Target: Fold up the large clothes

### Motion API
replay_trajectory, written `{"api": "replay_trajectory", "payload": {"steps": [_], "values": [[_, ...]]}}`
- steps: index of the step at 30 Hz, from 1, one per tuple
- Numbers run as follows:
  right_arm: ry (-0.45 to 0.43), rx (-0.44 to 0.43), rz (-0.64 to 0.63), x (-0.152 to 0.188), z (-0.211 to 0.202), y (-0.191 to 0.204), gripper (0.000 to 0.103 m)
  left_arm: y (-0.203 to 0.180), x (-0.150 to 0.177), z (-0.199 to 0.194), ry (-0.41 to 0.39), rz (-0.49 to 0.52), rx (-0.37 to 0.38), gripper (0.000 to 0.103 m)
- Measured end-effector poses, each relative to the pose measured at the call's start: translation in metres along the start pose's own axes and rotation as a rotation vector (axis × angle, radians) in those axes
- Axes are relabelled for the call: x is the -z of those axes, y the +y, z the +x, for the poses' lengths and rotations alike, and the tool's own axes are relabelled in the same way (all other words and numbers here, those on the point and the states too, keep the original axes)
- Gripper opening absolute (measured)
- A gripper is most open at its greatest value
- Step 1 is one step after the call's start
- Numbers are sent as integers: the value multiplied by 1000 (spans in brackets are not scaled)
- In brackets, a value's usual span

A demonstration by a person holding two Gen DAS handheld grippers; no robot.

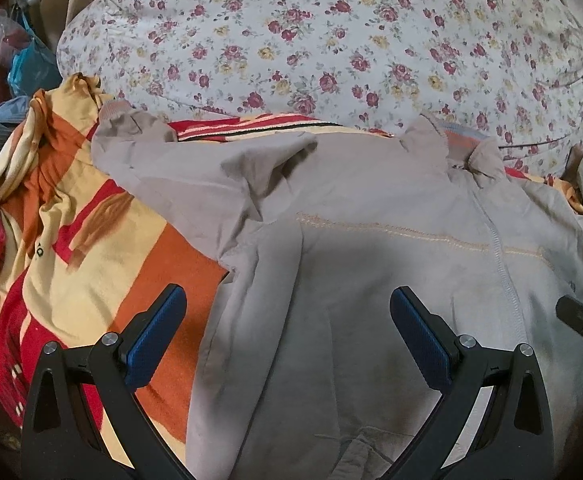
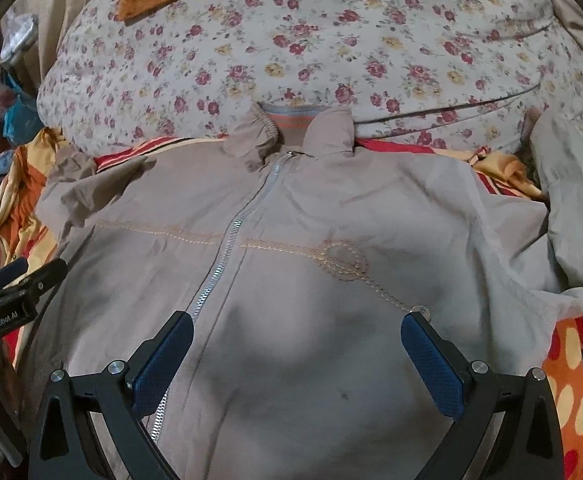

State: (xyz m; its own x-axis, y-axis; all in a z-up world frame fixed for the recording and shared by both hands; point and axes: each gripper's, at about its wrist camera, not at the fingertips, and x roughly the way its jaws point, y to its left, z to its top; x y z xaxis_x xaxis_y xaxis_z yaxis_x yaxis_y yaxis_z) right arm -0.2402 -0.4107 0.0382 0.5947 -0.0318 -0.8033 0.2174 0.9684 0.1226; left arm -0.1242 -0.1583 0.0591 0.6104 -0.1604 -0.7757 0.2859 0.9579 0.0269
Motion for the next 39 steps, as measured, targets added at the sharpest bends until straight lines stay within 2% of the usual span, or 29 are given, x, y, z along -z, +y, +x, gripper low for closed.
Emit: {"api": "replay_trajectory", "payload": {"steps": [6,11,27,34,39], "values": [[-25,6,14,1,-3,-3,103,4,1,1,2,-19,-4,102],[-29,25,-24,1,-1,2,103,3,2,4,8,-18,-4,102],[41,3,-2,1,7,1,103,6,-1,7,21,-49,2,102],[36,29,-14,3,7,2,103,7,-1,8,20,-49,-4,102],[7,2,14,3,6,-2,103,8,-1,8,17,-42,-13,102]]}}
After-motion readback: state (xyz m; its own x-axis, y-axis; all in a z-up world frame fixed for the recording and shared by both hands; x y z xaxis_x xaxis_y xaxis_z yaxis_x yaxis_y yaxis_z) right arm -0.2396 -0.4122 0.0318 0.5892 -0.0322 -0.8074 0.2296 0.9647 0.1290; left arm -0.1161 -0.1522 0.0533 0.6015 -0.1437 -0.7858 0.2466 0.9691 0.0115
